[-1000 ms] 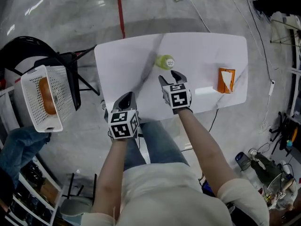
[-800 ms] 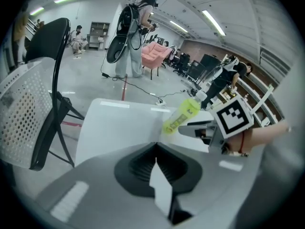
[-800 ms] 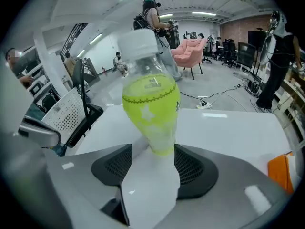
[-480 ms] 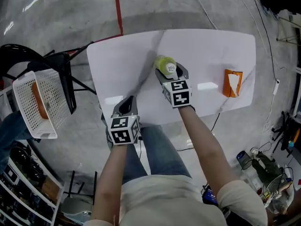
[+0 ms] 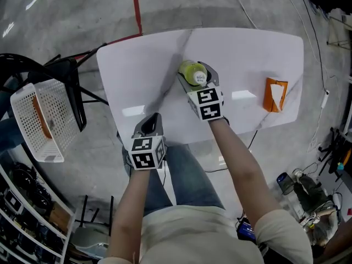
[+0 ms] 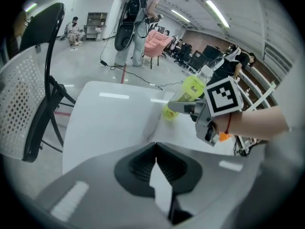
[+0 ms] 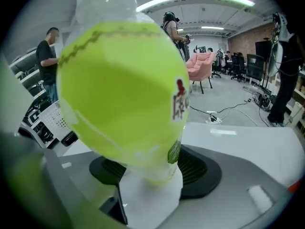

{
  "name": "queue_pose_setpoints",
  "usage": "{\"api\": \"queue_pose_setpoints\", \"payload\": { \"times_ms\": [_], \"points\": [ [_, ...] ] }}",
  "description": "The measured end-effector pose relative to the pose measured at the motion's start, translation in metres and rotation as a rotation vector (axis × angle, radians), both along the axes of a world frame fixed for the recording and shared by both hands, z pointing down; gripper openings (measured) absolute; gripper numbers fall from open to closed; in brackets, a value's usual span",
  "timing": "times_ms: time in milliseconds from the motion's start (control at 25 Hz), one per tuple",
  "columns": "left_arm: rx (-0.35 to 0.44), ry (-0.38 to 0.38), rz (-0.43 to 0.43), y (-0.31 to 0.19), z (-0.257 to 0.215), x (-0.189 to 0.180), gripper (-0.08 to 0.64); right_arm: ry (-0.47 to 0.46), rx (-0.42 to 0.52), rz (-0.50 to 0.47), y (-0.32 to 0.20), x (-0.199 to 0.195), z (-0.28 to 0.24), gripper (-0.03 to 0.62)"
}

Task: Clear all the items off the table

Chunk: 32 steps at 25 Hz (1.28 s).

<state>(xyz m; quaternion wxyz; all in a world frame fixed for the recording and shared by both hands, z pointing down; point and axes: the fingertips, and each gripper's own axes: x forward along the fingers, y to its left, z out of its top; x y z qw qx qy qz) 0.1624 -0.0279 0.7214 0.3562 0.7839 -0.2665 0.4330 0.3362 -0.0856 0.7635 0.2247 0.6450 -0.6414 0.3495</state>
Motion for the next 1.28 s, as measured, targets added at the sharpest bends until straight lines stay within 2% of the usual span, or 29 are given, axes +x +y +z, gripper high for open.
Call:
{"api": "queue_pose_setpoints", "payload": {
  "times_ms": [240, 640, 1040, 1280],
  "points": [
    [-0.002, 0.002, -0.001, 0.000, 0.001, 0.000, 0.009, 0.039, 0.007, -0.022, -0.002, 0.001, 0.002, 0.296],
    [0.006, 0.010, 0.007, 0.005, -0.008, -0.007, 0.009, 0.060, -0.009, 0.004, 0.011, -0.005, -0.009, 0.275],
    [0.046, 0.038, 0.019, 0.003, -0.032, -0.014, 0.009, 0.085, -0.015, 0.021, 0.030, -0.016, -0.040, 0.278],
    [0.064, 0.046, -0.013, 0.000, -0.053, -0.021, 0.009, 0.079, -0.021, 0.049, 0.044, -0.027, -0.067, 0.279]
  ]
}}
